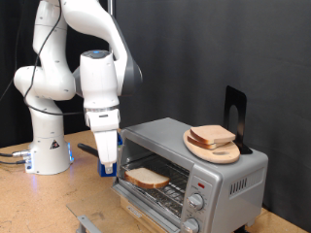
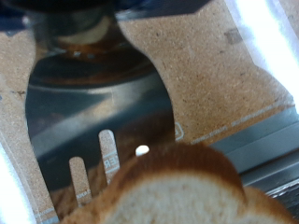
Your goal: Make a piece of toast with the oven
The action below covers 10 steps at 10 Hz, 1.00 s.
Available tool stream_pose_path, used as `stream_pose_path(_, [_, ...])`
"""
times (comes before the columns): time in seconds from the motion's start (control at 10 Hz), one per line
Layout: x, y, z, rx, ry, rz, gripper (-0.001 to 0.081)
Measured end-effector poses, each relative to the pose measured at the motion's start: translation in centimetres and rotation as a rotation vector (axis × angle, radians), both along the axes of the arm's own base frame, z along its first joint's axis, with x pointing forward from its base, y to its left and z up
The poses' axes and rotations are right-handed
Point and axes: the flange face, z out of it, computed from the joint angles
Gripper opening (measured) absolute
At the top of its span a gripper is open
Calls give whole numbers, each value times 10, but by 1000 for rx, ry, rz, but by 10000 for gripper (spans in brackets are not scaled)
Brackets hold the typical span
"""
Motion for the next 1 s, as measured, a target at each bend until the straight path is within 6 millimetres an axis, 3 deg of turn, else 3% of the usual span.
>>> stream_pose_path(0.5, [-3, -7, 16, -7, -7, 1, 474])
stream_pose_path(1.0, [-4, 19, 16, -2, 1, -8, 474])
